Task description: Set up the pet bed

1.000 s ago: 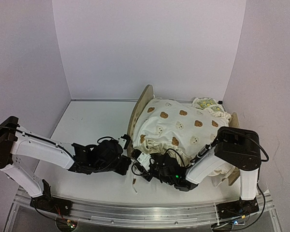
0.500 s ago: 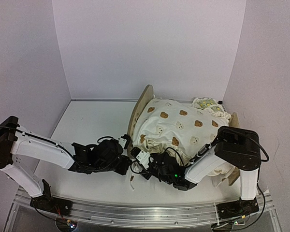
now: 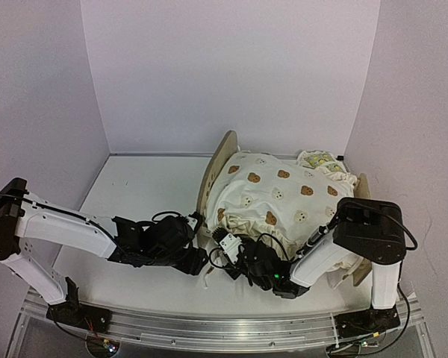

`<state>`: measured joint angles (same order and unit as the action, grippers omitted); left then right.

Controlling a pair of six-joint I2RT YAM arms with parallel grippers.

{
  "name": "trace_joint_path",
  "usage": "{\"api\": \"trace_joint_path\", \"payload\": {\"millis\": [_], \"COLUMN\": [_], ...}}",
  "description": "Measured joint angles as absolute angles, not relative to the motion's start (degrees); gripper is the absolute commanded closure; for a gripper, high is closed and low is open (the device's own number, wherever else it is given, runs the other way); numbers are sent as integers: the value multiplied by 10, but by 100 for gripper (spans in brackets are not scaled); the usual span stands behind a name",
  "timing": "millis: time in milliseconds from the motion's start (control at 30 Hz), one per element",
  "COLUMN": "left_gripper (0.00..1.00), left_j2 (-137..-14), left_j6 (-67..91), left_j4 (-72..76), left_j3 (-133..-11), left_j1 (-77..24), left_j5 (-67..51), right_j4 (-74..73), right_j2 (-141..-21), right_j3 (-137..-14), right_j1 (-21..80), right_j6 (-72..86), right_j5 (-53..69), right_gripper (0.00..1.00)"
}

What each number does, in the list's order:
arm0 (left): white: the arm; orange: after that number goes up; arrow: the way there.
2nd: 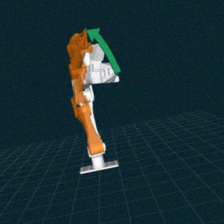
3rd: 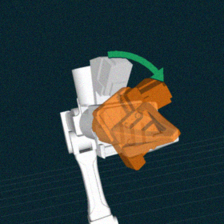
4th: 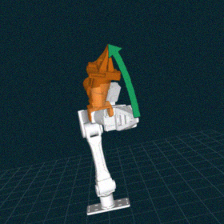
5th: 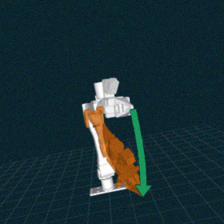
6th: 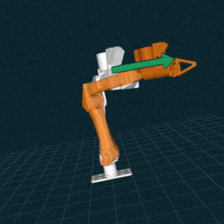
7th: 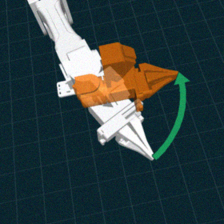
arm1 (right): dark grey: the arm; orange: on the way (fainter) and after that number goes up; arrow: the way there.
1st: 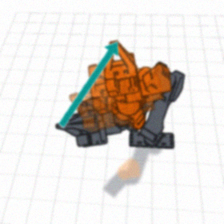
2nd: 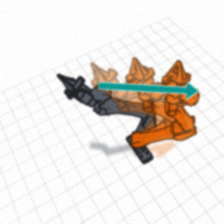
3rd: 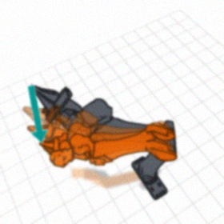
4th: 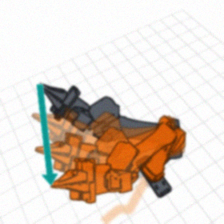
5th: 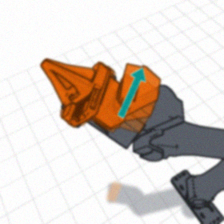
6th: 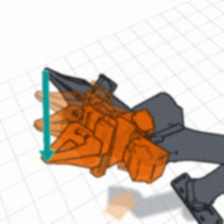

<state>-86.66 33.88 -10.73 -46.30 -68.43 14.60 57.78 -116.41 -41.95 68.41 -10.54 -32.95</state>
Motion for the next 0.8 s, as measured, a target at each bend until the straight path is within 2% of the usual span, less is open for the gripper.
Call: {"api": "trace_joint_path", "payload": {"millis": [233, 533, 600, 667, 733, 800], "left_gripper": [39, 57, 64, 76, 98, 100], "left_j2": [-932, -993, -1002, -1009, -1012, -1013], "left_j6": [332, 336, 339, 343, 345, 349], "left_j4": [-136, -147, -147, -145, -143, -139], "left_j3": [-497, -514, -516, -520, -521, -521], "left_j1": [-714, -726, -726, -726, -726, -725], "left_j5": [131, 131, 133, 137, 141, 144], "right_j4": [575, 573, 573, 573, 573, 573], "right_j2": [-1149, -1141, -1138, -1137, -1136, -1133], "right_j3": [-420, -420, -419, -419, -418, -417], "right_j1": [703, 714, 714, 715, 715, 715], "right_j6": [-98, -91, -90, -89, -86, -82], "right_j5": [-382, -406, -407, -408, -408, -408], "right_gripper": [100, 100, 100, 100, 100, 100]}}
